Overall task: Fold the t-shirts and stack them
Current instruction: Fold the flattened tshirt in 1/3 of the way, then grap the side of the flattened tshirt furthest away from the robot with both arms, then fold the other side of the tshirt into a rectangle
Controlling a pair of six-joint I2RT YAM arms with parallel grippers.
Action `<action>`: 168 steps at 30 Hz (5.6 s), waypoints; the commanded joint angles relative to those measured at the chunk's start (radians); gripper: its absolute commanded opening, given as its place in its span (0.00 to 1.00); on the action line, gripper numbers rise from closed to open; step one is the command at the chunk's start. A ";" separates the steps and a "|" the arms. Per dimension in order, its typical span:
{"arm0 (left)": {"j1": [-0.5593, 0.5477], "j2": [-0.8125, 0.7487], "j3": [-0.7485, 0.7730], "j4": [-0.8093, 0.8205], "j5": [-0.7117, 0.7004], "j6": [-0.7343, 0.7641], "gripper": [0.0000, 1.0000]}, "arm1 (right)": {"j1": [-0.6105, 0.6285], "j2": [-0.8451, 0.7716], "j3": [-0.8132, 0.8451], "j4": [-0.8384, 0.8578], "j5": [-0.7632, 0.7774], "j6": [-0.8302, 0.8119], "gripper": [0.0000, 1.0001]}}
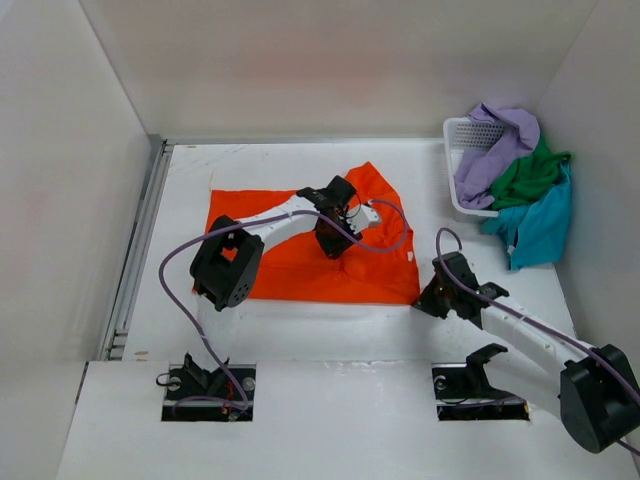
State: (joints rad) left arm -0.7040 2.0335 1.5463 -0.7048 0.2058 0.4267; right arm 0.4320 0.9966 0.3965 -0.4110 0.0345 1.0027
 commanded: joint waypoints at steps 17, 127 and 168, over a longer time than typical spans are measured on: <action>0.458 -0.467 -0.402 -0.231 -0.266 0.257 0.61 | 0.006 0.048 0.151 -0.081 0.027 -0.072 0.50; 0.848 -0.077 -0.029 0.064 0.011 -0.071 0.01 | -0.013 1.044 1.409 -0.252 -0.011 -0.556 0.00; 0.837 -0.673 -0.682 0.426 -0.089 0.453 0.10 | 0.170 0.353 0.441 -0.062 0.058 -0.210 0.00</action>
State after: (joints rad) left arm 0.1558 1.4223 0.9344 -0.3454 0.1192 0.7547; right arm 0.5774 1.3621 0.8600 -0.5369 0.0795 0.7559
